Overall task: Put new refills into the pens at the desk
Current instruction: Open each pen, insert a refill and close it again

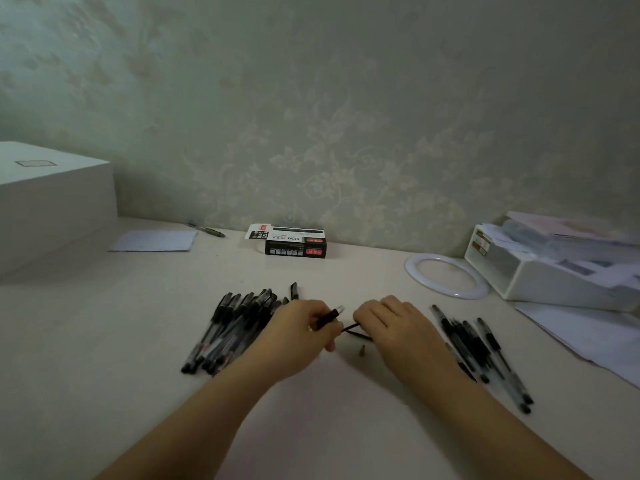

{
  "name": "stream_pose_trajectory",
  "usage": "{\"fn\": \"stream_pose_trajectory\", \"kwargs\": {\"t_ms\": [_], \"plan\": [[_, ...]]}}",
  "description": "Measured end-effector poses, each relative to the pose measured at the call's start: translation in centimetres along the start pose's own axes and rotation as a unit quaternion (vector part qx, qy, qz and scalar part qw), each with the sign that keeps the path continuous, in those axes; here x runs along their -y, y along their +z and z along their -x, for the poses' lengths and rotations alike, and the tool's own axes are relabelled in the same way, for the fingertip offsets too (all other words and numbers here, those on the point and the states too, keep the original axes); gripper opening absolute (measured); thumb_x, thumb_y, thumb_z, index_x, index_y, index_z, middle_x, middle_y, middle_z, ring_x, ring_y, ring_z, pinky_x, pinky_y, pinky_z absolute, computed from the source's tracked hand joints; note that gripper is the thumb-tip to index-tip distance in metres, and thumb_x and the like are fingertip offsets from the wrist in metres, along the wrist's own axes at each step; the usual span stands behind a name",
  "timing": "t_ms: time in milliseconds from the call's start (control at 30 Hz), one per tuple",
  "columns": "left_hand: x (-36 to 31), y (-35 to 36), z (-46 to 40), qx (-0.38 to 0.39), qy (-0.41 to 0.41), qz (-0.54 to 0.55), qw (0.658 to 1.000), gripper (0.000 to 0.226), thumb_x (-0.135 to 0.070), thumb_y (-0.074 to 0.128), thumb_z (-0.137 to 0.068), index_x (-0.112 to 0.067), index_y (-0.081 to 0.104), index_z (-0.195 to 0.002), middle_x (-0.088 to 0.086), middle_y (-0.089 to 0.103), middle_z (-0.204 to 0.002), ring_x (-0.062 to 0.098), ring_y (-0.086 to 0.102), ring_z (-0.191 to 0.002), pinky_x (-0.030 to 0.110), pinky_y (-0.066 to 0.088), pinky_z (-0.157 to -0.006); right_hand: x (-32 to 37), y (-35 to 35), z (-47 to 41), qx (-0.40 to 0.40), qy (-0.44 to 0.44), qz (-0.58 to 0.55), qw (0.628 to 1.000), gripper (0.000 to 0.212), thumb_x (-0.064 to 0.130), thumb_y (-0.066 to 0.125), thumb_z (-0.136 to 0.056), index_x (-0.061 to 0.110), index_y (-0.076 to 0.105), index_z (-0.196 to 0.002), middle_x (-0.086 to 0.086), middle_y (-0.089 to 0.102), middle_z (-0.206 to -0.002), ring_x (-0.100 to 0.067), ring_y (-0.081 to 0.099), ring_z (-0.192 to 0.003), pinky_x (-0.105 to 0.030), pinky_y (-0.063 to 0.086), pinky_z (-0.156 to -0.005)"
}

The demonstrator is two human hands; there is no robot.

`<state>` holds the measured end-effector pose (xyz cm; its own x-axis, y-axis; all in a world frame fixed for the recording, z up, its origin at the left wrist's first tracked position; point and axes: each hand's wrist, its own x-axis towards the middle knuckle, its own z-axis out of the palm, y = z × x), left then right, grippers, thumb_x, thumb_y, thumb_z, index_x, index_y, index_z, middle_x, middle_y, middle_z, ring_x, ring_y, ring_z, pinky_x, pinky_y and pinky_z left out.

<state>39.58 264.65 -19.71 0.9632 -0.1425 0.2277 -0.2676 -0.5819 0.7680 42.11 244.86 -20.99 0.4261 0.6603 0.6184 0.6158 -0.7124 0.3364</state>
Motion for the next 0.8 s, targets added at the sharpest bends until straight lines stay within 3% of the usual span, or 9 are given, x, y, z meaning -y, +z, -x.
{"fn": "stream_pose_trajectory", "kwargs": {"t_ms": [100, 167, 233, 333, 467, 567, 667, 800], "plan": [[0.0, 0.6, -0.3, -0.051, -0.013, 0.027, 0.998, 0.016, -0.033, 0.06, -0.092, -0.026, 0.065, -0.079, -0.016, 0.07, -0.07, -0.004, 0.058, -0.061, 0.011, 0.04, -0.058, 0.6, -0.4, -0.2, -0.063, 0.192, -0.17, 0.964, 0.013, 0.017, 0.071, -0.089, 0.015, 0.062, -0.098, 0.004, 0.06, -0.092, -0.01, 0.056, -0.076, -0.021, 0.048, -0.062], [0.0, 1.0, -0.6, -0.078, -0.022, 0.082, 0.993, 0.014, -0.033, 0.06, -0.092, -0.027, 0.065, -0.08, -0.014, 0.071, -0.072, -0.003, 0.056, -0.057, 0.017, 0.042, -0.061, 0.6, -0.7, -0.7, -0.087, 0.333, -0.312, 0.885, 0.012, 0.031, 0.063, -0.094, 0.023, 0.056, -0.088, 0.012, 0.058, -0.079, -0.004, 0.054, -0.069, -0.016, 0.044, -0.06], [-0.2, 1.5, -0.8, -0.096, -0.023, 0.124, 0.987, 0.014, -0.033, 0.06, -0.092, -0.027, 0.066, -0.08, -0.011, 0.071, -0.072, 0.0, 0.052, -0.055, 0.022, 0.043, -0.061, 0.6, -0.6, -0.8, -0.068, 0.439, -0.418, 0.792, 0.023, 0.04, 0.06, -0.093, 0.022, 0.058, -0.079, 0.005, 0.064, -0.069, -0.003, 0.055, -0.059, -0.017, 0.046, -0.056], [-0.3, 2.3, -0.8, -0.105, 0.01, 0.132, 0.986, 0.013, -0.033, 0.06, -0.091, -0.03, 0.065, -0.08, -0.009, 0.07, -0.072, 0.007, 0.051, -0.056, 0.025, 0.044, -0.057, 1.0, -0.5, -0.7, -0.007, 0.485, -0.549, 0.68, 0.026, 0.04, 0.062, -0.092, 0.014, 0.067, -0.087, -0.001, 0.071, -0.069, -0.007, 0.061, -0.054, -0.016, 0.05, -0.053], [-0.4, 2.8, -0.6, -0.078, 0.06, 0.109, 0.989, 0.011, -0.03, 0.061, -0.09, -0.031, 0.065, -0.08, -0.008, 0.068, -0.07, 0.01, 0.06, -0.06, 0.025, 0.046, -0.057, 1.3, -0.2, -0.6, 0.002, 0.467, -0.662, 0.586, 0.021, 0.03, 0.065, -0.092, 0.011, 0.073, -0.092, -0.005, 0.072, -0.076, -0.009, 0.064, -0.063, -0.018, 0.052, -0.061], [-0.3, 2.8, -0.5, -0.063, 0.077, 0.072, 0.992, 0.009, -0.03, 0.06, -0.091, -0.032, 0.064, -0.083, -0.011, 0.066, -0.073, 0.011, 0.061, -0.06, 0.02, 0.046, -0.055, 1.3, 0.2, -0.5, -0.017, 0.478, -0.669, 0.569, 0.021, 0.025, 0.06, -0.096, 0.008, 0.071, -0.091, -0.004, 0.071, -0.073, -0.009, 0.062, -0.062, -0.019, 0.051, -0.06], [-0.1, 2.6, -0.4, -0.028, 0.071, 0.03, 0.997, 0.008, -0.043, 0.054, -0.091, -0.039, 0.06, -0.096, -0.01, 0.061, -0.076, 0.026, 0.06, -0.061, 0.029, 0.046, -0.054, 0.7, 0.2, -0.4, -0.071, 0.502, -0.648, 0.568, 0.027, 0.027, 0.05, -0.102, 0.007, 0.064, -0.09, -0.002, 0.069, -0.066, -0.008, 0.06, -0.056, -0.018, 0.051, -0.056], [-0.2, 2.4, -0.3, -0.016, 0.084, 0.006, 0.996, 0.014, -0.041, 0.049, -0.095, -0.046, 0.058, -0.104, -0.011, 0.061, -0.072, 0.019, 0.062, -0.065, 0.028, 0.051, -0.063, -0.5, -0.1, -0.3, -0.131, 0.512, -0.651, 0.545, 0.029, 0.029, 0.048, -0.102, 0.008, 0.061, -0.088, -0.003, 0.067, -0.064, -0.009, 0.058, -0.054, -0.019, 0.05, -0.053]]}}
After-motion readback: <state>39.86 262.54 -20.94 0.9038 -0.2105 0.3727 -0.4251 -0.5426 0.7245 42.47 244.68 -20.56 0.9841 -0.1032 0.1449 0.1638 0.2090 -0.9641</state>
